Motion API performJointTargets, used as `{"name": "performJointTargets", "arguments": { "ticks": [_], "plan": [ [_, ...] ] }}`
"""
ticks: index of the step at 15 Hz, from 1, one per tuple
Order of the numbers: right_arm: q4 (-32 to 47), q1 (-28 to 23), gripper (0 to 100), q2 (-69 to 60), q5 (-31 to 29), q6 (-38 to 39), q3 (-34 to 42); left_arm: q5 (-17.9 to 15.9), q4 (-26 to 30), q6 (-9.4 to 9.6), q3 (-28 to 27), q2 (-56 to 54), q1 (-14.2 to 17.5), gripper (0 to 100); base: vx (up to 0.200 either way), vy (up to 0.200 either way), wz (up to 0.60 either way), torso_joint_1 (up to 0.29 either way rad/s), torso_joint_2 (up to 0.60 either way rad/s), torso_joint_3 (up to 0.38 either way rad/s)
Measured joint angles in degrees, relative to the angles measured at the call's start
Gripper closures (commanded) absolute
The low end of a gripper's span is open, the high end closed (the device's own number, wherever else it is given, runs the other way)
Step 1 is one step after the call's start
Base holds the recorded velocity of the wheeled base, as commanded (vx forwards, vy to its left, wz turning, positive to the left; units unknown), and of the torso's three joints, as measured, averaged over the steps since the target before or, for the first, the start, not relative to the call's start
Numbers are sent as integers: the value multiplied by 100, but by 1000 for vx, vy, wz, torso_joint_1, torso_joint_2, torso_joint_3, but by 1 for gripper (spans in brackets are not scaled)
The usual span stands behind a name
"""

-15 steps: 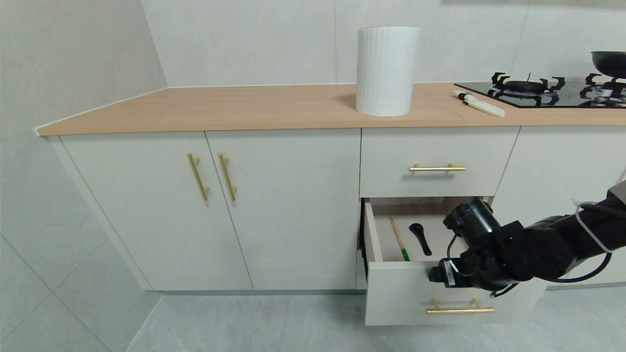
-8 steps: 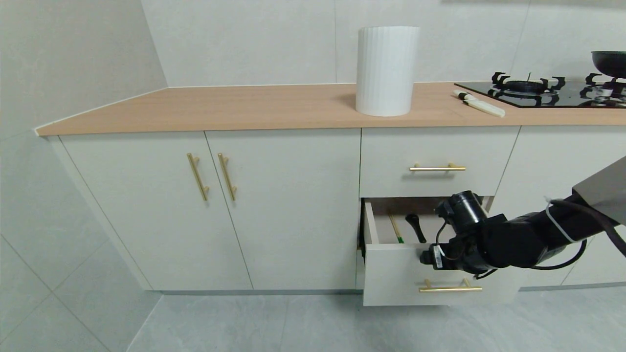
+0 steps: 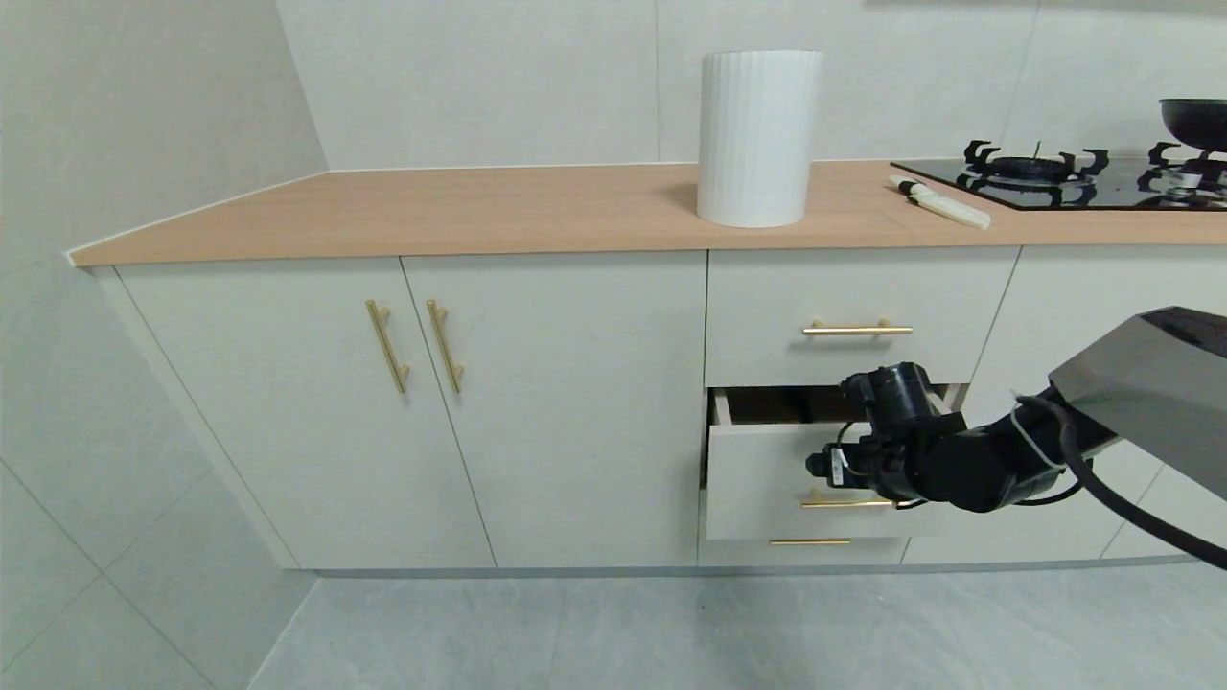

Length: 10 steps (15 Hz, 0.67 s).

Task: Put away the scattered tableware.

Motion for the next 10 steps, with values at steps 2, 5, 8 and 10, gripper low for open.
{"name": "performJointTargets", "arguments": {
  "ticks": [2, 5, 8, 10],
  "plan": [
    [-379, -98, 0, 195, 4, 2, 6, 0, -2, 2, 0, 0, -5, 0, 0, 0, 0, 0, 0, 0],
    [-1054, -227, 0, 477, 4, 5, 17, 0, -2, 2, 0, 0, -6, 0, 0, 0, 0, 0, 0, 0],
    [-1402, -265, 0, 727, -5, 0, 28, 0, 0, 2, 0, 0, -2, 0, 0, 0, 0, 0, 0, 0],
    [-1465, -274, 0, 818, -79, 13, 20, 0, -2, 2, 0, 0, -5, 0, 0, 0, 0, 0, 0, 0]
  ]
}}
